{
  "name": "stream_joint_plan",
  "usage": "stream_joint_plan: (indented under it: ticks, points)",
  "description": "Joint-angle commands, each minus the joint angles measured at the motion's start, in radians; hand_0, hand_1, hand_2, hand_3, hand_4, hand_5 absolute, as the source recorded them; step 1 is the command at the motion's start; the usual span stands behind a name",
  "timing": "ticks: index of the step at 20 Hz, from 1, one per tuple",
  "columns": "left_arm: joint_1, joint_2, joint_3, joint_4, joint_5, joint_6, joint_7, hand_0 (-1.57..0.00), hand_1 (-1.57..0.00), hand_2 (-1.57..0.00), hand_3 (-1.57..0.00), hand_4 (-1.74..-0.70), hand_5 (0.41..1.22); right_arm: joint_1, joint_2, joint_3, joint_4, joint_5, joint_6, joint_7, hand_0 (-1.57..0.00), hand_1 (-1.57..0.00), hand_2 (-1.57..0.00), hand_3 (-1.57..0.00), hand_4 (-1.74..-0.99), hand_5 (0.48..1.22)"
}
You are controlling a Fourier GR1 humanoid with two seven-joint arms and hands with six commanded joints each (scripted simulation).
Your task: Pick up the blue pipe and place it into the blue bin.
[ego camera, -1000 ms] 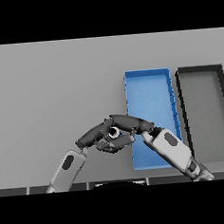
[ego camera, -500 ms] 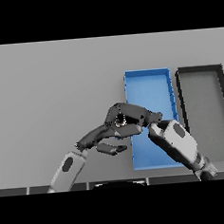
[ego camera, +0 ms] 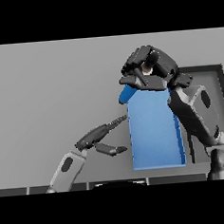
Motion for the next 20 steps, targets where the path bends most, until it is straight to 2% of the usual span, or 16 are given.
stream_joint_plan:
  ticks: [1,3,5,8,11,15,18,20]
  points:
    - [0.016,0.004,-0.003,0.011,-0.002,-0.004,0.003,0.0,0.0,0.0,0.0,-0.91,0.492,-0.017,-0.022,-0.01,0.042,0.023,-0.003,-0.01,-1.57,-1.57,-1.57,-1.57,-1.732,1.117]
    - [0.019,0.009,-0.001,0.0,0.005,-0.009,-0.007,0.0,0.0,0.0,0.0,-0.91,0.491,-0.037,-0.051,-0.024,0.145,0.051,-0.029,-0.007,-1.57,-1.57,-1.57,-1.57,-1.735,1.131]
    - [0.017,0.008,0.005,0.001,0.01,-0.008,0.001,0.0,0.0,0.0,0.0,-0.91,0.487,-0.017,-0.086,-0.025,0.228,0.09,-0.018,0.005,-1.57,-1.57,-1.57,-1.57,-1.737,1.135]
    - [0.01,0.003,0.01,-0.001,0.013,-0.005,0.016,0.0,0.0,0.0,0.0,-0.9,0.489,0.082,-0.103,-0.025,0.288,0.107,-0.048,0.023,-1.57,-1.57,-1.57,-1.57,-1.739,1.12]
    - [0.002,-0.003,0.011,0.013,0.015,-0.007,0.033,0.0,0.0,0.0,0.0,-0.89,0.483,0.188,-0.104,0.007,0.287,0.131,-0.072,0.034,-1.57,-1.57,-1.57,-1.57,-1.74,1.122]
    - [0.008,0.002,0.016,0.014,0.017,-0.005,0.013,0.0,0.0,0.0,0.0,-0.89,0.47,0.329,-0.109,0.049,0.263,0.133,-0.155,0.112,-1.57,-1.57,-1.57,-1.57,-1.741,1.12]
    - [0.02,0.012,0.01,0.01,0.011,-0.008,-0.001,0.0,0.0,0.0,0.0,-0.88,0.463,0.415,-0.113,0.1,0.252,0.141,-0.186,0.18,-1.57,-1.57,-1.57,-1.57,-1.741,1.122]
    - [0.013,-0.001,0.009,0.014,0.015,-0.006,0.005,0.0,0.0,0.0,0.0,-0.88,0.464,0.46,-0.114,0.134,0.259,0.157,-0.191,0.206,-1.57,-1.57,-1.57,-1.57,-1.655,1.124]
